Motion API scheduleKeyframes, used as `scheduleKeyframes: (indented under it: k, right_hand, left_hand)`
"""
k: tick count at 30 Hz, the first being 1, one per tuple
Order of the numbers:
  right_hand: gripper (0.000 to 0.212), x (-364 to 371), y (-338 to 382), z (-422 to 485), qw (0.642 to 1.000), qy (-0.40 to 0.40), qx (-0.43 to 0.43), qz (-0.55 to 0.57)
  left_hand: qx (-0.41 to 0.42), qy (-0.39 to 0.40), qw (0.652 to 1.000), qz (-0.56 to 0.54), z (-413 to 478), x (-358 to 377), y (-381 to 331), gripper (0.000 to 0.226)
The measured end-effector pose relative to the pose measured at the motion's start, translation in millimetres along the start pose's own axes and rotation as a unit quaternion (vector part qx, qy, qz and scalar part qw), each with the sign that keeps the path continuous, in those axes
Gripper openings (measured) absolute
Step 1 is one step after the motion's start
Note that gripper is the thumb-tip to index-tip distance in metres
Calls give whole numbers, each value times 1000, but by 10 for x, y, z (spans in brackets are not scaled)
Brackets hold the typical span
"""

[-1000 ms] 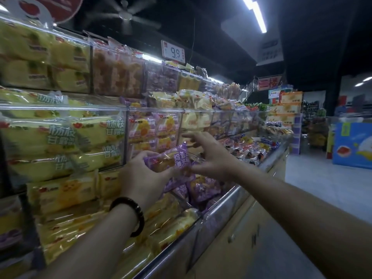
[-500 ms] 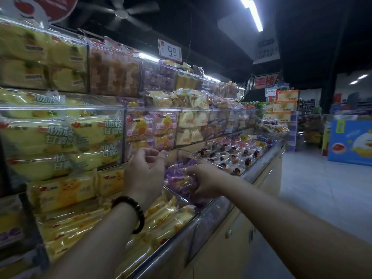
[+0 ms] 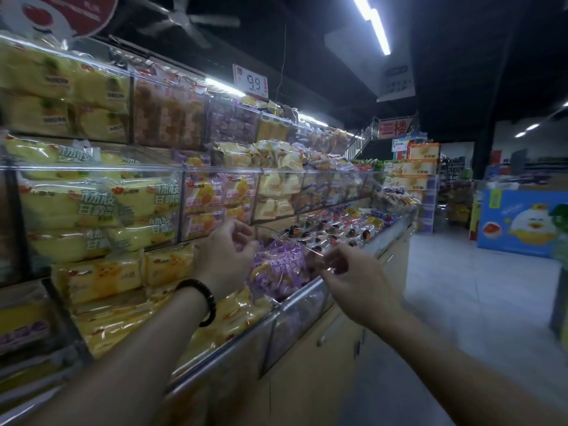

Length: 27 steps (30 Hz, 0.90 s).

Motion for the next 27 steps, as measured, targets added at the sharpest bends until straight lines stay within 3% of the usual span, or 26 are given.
scheduleKeyframes:
  k: [4, 7, 12, 17, 19, 23, 27]
  right_hand:
    - [10, 10, 91, -1033, 997, -21, 38, 66]
    - [11, 103, 106, -1661, 984, 59, 130, 104]
    - [16, 322, 24, -2438, 955, 164, 221, 112]
    - [15, 672, -387, -3281, 931, 218, 287, 63]
    - [21, 794, -555, -3613, 913, 249, 321, 42]
    - [47, 1078, -842, -3976, 864, 374, 334, -43]
    - [54, 1331, -1089, -4200, 829, 442, 336, -70]
  left_hand:
    - [82, 58, 994, -42, -564, -83, -468, 10]
    - [60, 166, 980, -95, -1317, -36, -519, 8]
    - [-14, 324, 946, -22, -2615, 242, 93, 12]
    - [-100, 428, 897, 54, -3566, 627, 1003, 18]
    - [-131, 484, 862, 67, -3877, 781, 1280, 24]
    - [-85, 535, 822, 178, -4134, 902, 1595, 38]
    - [-26, 612, 747, 259, -4267, 983, 1695, 48]
Point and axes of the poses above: each hand's wrist, its own z-axis towards the middle knuckle, its own x-axis out of the palm, y = z × x, the point moved 2 cm from there along z, towards the middle knuckle, and after that the axes turned 11 degrees about z, right-handed, at the moved point
